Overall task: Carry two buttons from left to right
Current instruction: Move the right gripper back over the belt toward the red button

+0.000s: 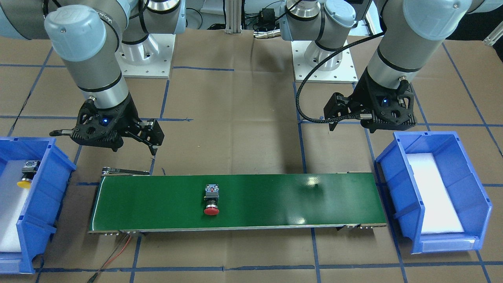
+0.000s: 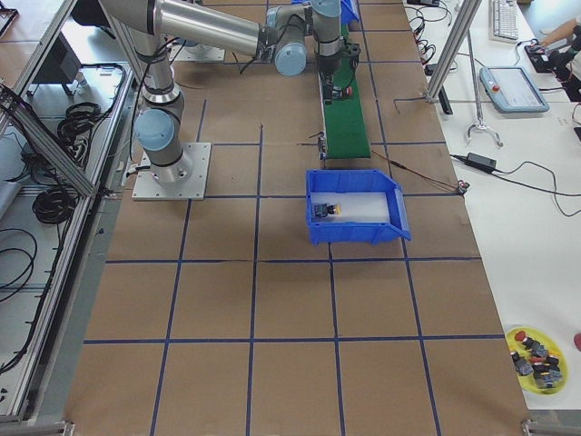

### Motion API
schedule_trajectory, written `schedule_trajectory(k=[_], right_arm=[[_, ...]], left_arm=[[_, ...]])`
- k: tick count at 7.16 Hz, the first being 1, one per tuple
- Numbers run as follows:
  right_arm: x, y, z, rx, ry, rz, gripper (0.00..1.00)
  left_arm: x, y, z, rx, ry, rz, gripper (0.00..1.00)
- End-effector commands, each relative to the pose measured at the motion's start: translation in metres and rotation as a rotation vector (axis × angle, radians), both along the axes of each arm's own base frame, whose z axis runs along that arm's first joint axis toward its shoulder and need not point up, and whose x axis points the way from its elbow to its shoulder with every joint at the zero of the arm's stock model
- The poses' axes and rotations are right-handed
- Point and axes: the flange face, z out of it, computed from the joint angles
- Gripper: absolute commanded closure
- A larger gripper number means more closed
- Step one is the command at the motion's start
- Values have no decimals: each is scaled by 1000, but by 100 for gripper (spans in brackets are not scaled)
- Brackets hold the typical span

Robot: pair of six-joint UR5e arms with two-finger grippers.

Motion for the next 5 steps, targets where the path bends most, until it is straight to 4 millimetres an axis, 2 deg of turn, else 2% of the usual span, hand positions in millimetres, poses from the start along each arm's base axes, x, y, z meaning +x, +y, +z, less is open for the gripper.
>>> schedule_trajectory(k=[1,2,4,5], right_arm=[[4,-24,-4,-5,-52,10,0],[5,-38,-9,12,-52,10,0],[5,-54,-30,42,-47,9,0],[6,-64,-31,41,-47,6,0]], left_arm=[[0,0,0,0,0,0,0],[0,0,0,0,0,0,0],[0,0,1,-2,1,0,0],[0,0,0,0,1,0,0]])
